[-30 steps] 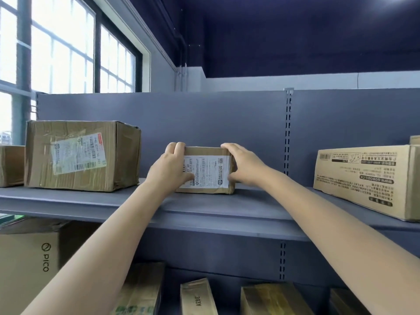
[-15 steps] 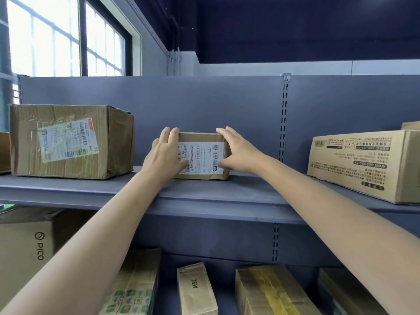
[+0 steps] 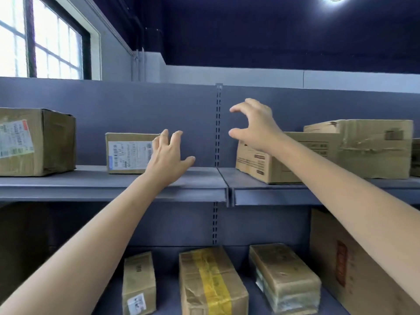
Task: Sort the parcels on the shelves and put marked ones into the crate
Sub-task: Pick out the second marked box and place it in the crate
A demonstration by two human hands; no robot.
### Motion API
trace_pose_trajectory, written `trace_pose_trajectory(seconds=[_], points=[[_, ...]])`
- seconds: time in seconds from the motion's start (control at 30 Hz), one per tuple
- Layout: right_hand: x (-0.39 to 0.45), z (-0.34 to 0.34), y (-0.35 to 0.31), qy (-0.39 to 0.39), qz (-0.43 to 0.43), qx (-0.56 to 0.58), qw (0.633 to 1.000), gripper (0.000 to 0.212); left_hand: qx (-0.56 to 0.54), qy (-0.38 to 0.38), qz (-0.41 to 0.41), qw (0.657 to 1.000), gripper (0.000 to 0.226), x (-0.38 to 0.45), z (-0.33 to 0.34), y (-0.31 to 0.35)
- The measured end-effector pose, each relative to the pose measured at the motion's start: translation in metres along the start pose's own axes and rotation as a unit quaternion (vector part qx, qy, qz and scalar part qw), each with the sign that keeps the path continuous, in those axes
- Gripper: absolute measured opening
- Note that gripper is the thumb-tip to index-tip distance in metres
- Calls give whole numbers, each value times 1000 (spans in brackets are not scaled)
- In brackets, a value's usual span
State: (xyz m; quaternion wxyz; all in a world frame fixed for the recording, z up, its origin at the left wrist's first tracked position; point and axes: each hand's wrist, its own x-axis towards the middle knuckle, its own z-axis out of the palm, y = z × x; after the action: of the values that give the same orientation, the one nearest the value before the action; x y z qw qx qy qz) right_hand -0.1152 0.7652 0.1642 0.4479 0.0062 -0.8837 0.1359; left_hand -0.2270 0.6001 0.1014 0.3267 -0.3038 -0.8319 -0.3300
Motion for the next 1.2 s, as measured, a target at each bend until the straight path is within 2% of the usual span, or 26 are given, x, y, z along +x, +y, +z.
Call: trace_pose_trajectory(seconds=[0.27, 0.43, 0.63, 0.73, 0.8, 0.9, 1.03, 1.1, 1.2], points=[[-56, -93, 76, 29, 19, -2, 999, 44, -5, -17, 29, 999, 62, -33, 32, 127], [-79, -113, 118, 11, 75, 26, 997, 61, -25, -30, 14, 999, 63, -47, 49, 168], [-104, -104, 144, -23, 162, 102, 981, 76, -33, -84, -46, 995, 70, -52, 56, 176], [-107, -94, 147, -49, 209, 125, 969, 77, -17, -118, -72, 990, 66, -49, 62, 172], [-105, -87, 148, -57, 230, 135, 962, 68, -3, -133, -74, 988, 63, -44, 67, 167], [-103, -77, 146, -64, 216, 121, 967, 52, -13, -132, -52, 990, 52, -39, 72, 163], [-106, -78, 137, -35, 171, 134, 976, 54, -66, -105, -21, 992, 33, -37, 66, 161], [-105, -80, 132, -7, 153, 154, 976, 58, -94, -91, 1, 991, 34, -36, 61, 158], [-100, -81, 121, 31, 130, 177, 975, 79, -138, -78, 19, 987, 47, -34, 48, 157]])
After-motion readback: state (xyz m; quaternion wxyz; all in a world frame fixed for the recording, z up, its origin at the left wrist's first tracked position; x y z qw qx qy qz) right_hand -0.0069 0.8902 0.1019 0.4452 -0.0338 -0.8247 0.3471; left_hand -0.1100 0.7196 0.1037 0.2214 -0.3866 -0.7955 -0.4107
